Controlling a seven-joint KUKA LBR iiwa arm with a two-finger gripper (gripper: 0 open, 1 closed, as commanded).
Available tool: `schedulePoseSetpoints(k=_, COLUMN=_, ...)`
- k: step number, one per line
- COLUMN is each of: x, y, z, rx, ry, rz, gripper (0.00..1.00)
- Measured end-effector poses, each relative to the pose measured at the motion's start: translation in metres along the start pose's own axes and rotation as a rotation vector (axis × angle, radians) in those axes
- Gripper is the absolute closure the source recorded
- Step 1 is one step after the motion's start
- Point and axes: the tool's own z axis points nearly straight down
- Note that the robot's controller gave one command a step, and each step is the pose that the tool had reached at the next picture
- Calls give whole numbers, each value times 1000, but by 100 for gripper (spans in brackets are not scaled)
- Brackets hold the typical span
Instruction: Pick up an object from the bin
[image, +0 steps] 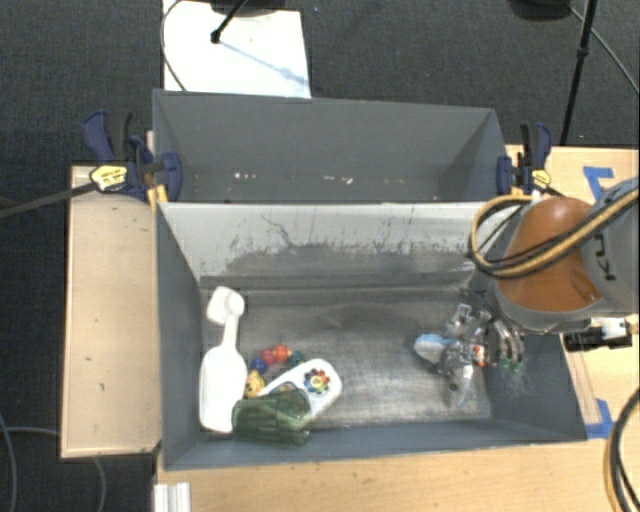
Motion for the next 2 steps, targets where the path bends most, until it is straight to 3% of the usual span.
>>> schedulePoseSetpoints(k=1, x=1, y=0, z=-16, rx=2, ry=7, rz=-9, gripper=100)
schedulePoseSetpoints(k=2, x=0, y=0, z=-33, rx=2, ry=1, rz=-7, gripper=100)
